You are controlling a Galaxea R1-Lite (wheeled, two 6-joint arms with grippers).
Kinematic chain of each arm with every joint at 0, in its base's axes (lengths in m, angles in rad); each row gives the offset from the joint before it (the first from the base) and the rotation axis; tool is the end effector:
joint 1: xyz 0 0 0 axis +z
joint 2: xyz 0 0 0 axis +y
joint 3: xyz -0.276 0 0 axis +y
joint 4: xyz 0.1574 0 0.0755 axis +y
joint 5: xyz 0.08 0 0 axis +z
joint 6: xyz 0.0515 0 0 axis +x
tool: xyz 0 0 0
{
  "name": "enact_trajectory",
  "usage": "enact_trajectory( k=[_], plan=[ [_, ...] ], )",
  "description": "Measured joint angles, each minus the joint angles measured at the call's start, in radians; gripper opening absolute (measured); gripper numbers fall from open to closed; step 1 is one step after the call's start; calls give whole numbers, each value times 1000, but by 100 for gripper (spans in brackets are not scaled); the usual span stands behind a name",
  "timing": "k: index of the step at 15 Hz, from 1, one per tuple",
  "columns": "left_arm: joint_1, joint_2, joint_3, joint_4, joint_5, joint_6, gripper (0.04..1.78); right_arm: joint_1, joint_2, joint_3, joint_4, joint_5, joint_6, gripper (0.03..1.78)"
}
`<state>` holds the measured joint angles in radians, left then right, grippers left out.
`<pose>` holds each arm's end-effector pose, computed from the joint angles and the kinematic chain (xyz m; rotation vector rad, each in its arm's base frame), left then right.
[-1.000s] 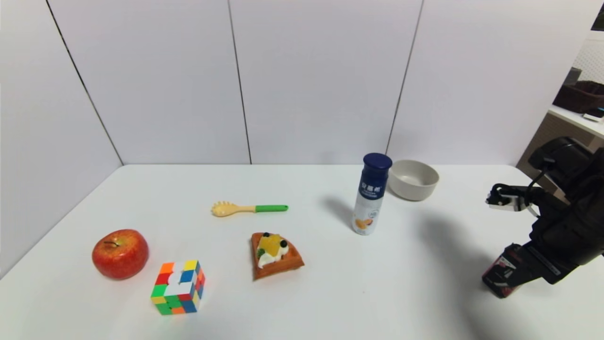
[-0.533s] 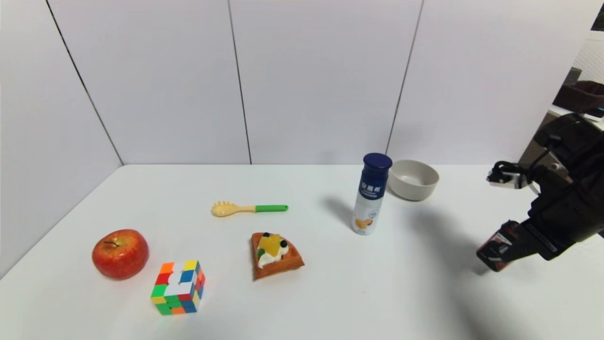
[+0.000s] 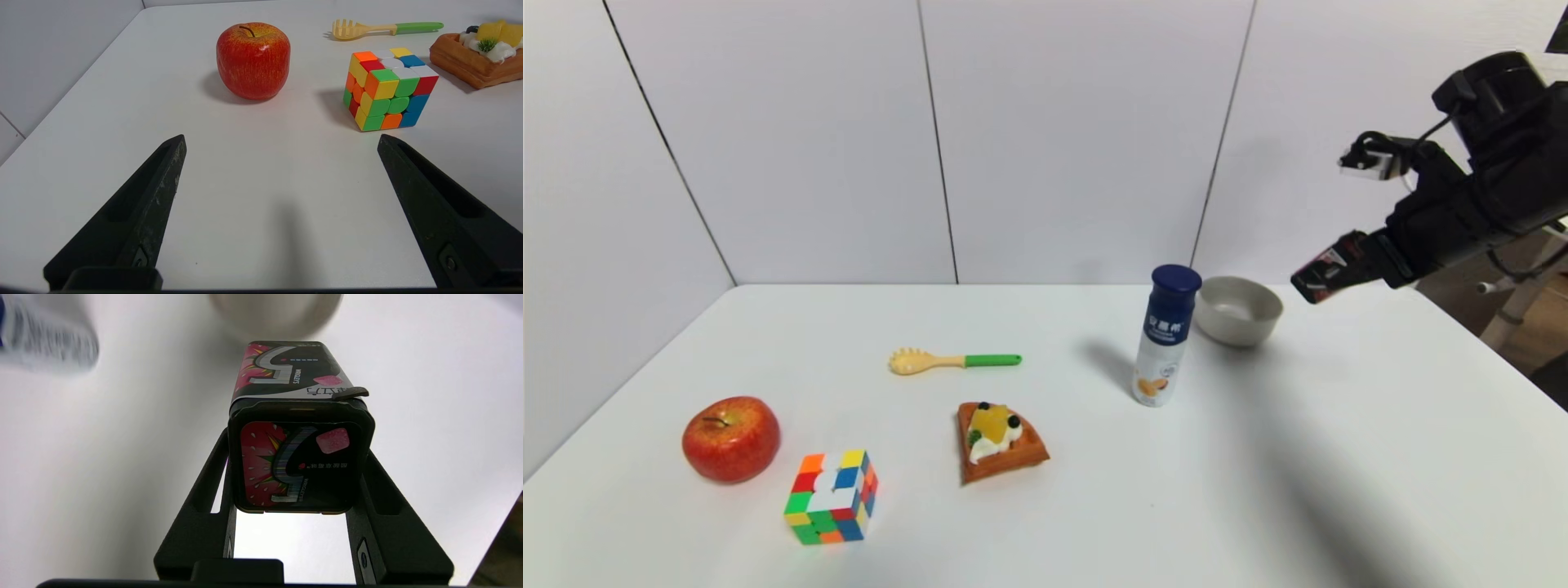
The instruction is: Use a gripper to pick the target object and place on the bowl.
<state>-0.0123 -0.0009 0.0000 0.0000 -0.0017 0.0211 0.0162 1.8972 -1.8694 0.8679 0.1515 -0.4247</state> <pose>0.0128 -0.0002 0.0755 0.0211 -0.0010 -0.0140 0.3296 0.0131 0.2303 -0.3344 0.8457 0.3430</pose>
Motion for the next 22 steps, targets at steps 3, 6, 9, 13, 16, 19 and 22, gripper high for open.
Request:
enact_trajectory(
  k=[3,6,9,13,16,19,22],
  plan=[
    [0,0,0,0,0,0,169,19,105,-66,-124,17,5,74],
    [0,0,0,0,0,0,169,34,186,-76,-253,18,7,74],
    [0,0,0,0,0,0,169,39,248,-77,-332,17,-7,74],
    [0,0,0,0,0,0,169,39,281,-77,-302,14,-29,74],
    [0,0,0,0,0,0,169,39,288,-77,-271,14,-32,74],
    [0,0,0,0,0,0,169,39,291,-75,-249,11,-43,95],
    [0,0,0,0,0,0,169,39,292,-74,-204,0,-49,119]
  ],
)
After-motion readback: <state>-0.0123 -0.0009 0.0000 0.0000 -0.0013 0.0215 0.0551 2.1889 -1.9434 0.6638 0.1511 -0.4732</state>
